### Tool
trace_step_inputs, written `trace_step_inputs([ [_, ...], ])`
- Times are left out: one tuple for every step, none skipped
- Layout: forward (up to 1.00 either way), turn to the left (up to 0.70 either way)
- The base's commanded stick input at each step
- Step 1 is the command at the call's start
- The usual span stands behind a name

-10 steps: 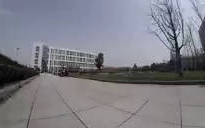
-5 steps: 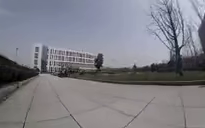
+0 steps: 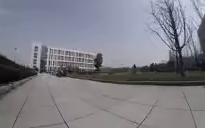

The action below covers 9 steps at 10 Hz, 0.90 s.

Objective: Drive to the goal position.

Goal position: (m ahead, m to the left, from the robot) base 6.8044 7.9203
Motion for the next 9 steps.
trace_step_inputs([
  [0.7,-0.26],
  [0.7,-0.09],
  [0.7,0.05],
  [0.7,0.15],
  [0.7,0.23],
  [0.7,0.28],
  [0.7,0.32],
  [0.7,0.35],
  [0.7,0.35],
])
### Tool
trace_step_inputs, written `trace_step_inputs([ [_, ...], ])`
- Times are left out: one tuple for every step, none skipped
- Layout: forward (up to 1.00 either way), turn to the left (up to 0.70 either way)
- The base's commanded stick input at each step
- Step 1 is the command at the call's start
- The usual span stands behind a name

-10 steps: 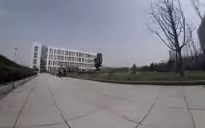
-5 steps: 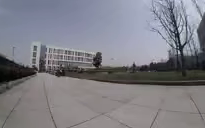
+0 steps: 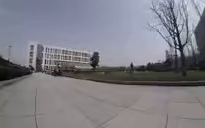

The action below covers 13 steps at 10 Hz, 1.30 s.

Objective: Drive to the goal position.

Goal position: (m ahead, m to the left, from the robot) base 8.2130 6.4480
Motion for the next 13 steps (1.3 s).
trace_step_inputs([
  [0.7,0.35],
  [0.7,0.35],
  [0.7,0.35],
  [0.7,0.35],
  [0.7,0.32],
  [0.7,0.14],
  [0.7,0.0],
  [0.7,0.0],
  [0.7,0.0],
  [0.7,0.04],
  [0.7,0.14],
  [0.7,0.22],
  [0.7,0.29],
])
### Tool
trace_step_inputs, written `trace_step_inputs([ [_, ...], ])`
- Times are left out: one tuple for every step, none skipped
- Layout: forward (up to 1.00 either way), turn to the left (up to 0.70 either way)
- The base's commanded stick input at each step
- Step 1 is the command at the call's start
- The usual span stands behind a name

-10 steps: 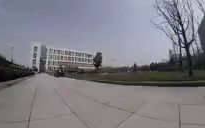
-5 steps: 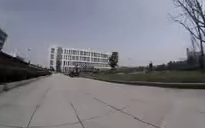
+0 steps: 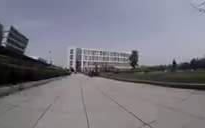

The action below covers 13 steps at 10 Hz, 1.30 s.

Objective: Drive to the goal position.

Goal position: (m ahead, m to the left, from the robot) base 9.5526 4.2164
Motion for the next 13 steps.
trace_step_inputs([
  [0.7,0.35],
  [0.7,0.04],
  [0.7,0.0],
  [0.7,0.0],
  [0.7,0.0],
  [0.7,0.0],
  [0.7,0.0],
  [0.7,0.0],
  [0.7,0.0],
  [0.7,0.0],
  [0.7,0.03],
  [0.7,0.22],
  [0.7,0.35],
])
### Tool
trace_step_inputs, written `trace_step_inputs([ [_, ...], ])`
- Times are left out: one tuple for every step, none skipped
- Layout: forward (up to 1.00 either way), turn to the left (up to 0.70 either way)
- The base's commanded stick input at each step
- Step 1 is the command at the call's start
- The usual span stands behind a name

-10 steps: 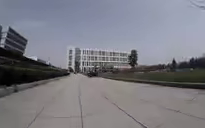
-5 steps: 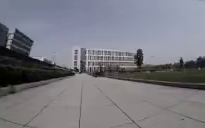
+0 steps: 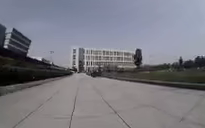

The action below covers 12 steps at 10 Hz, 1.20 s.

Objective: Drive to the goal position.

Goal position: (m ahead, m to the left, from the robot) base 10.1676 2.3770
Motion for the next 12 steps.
trace_step_inputs([
  [0.7,0.35],
  [0.7,0.35],
  [0.7,0.35],
  [0.7,0.35],
  [0.7,0.35],
  [0.7,0.35],
  [0.7,0.35],
  [0.7,0.35],
  [0.7,0.35],
  [0.7,0.35],
  [0.74,0.35],
  [0.78,0.34],
])
